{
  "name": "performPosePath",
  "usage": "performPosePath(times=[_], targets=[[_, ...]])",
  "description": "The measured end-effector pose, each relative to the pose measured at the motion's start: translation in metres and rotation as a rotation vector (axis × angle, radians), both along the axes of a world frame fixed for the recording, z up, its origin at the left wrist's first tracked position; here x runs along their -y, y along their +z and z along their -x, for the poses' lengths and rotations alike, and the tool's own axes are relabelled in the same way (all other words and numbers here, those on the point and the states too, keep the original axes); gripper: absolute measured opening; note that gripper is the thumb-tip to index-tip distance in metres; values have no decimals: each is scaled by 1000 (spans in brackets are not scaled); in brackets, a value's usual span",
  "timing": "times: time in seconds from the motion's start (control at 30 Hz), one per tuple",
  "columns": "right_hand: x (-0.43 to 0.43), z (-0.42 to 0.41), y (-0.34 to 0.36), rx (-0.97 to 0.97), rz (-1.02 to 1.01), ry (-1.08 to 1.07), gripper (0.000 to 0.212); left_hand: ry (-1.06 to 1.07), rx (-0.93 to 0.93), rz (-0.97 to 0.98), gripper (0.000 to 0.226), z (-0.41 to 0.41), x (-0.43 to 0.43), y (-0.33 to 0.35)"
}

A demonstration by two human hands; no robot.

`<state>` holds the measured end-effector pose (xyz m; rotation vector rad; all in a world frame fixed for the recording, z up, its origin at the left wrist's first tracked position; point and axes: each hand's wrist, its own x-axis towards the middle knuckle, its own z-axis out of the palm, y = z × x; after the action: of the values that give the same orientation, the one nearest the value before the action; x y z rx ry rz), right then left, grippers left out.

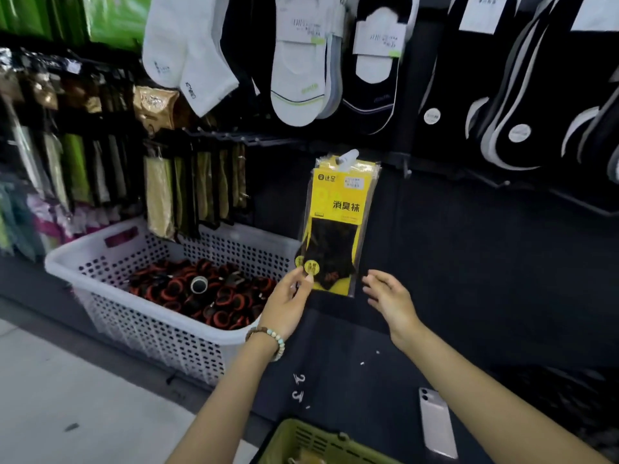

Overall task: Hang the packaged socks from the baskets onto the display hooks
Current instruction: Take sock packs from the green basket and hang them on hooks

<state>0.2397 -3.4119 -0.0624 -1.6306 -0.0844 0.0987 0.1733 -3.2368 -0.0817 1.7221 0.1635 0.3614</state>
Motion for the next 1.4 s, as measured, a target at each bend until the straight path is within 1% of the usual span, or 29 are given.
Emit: performPosePath(times=[0.13, 0.23, 0.3, 0.37, 0.47, 0.5, 0.57, 0.63, 0.67, 0.73, 0.77, 0.8, 0.83, 0.9, 0.93, 1.0, 1.07, 1.1, 1.17, 1.2, 1.23, 1.3, 1.33, 1.37, 1.4], targets=[[41, 35, -45, -72, 69, 52, 10, 37, -65, -143, 49, 22, 18, -34], [77, 73, -101, -189, 173, 85, 9, -42, -164, -309, 52, 47, 37, -76], [107, 104, -147, -289, 238, 79, 8, -89, -243, -292, 50, 67, 54, -110], [140, 138, -196, -393, 341, 23, 12, -90, -323, -245, 48, 93, 71, -148], [176, 181, -250, -497, 400, -142, 20, -82, -493, -225, 50, 136, 88, -204], [180, 191, -261, -517, 408, -179, 25, -89, -571, -256, 55, 149, 90, -220], [181, 207, -272, -589, 430, -178, 33, -113, -763, -327, 70, 170, 88, -247], [185, 219, -281, -660, 453, -152, 36, -138, -920, -394, 79, 188, 85, -265], [188, 223, -282, -711, 469, -113, 33, -145, -972, -402, 80, 193, 84, -270], [194, 231, -283, -914, 474, 57, 28, -165, -1051, -359, 80, 199, 81, -276], [196, 234, -283, -1007, 474, 159, 28, -189, -1084, -349, 79, 200, 82, -277], [198, 235, -285, -1056, 482, 233, 35, -220, -1109, -348, 78, 201, 83, -277], [198, 236, -287, -1072, 489, 270, 45, -256, -1115, -342, 77, 202, 85, -278], [198, 237, -293, -1052, 490, 271, 61, -291, -1104, -323, 73, 204, 89, -276], [199, 239, -296, -1041, 486, 262, 65, -299, -1094, -333, 73, 206, 91, -277], [200, 241, -300, -1023, 488, 259, 67, -313, -1081, -345, 76, 207, 94, -278], [200, 243, -302, -1010, 472, 274, 75, -315, -1094, -299, 82, 207, 94, -279], [199, 244, -299, -1010, 441, 286, 81, -314, -1095, -281, 85, 207, 95, -279], [195, 242, -294, -1004, 309, 300, 98, -288, -1074, -288, 89, 205, 95, -279], [192, 240, -290, -999, 243, 292, 102, -260, -1056, -284, 90, 203, 95, -279], [187, 235, -281, -991, 191, 277, 98, -221, -1037, -249, 89, 199, 95, -277], [178, 221, -256, -925, 87, 232, 76, -122, -961, -103, 80, 186, 98, -265], [174, 213, -243, -875, 33, 209, 66, -53, -881, -42, 76, 177, 100, -257], [171, 205, -229, -832, -16, 173, 62, 34, -783, -5, 78, 167, 103, -246], [168, 195, -214, -793, -62, 118, 64, 141, -669, 16, 85, 156, 104, -233]])
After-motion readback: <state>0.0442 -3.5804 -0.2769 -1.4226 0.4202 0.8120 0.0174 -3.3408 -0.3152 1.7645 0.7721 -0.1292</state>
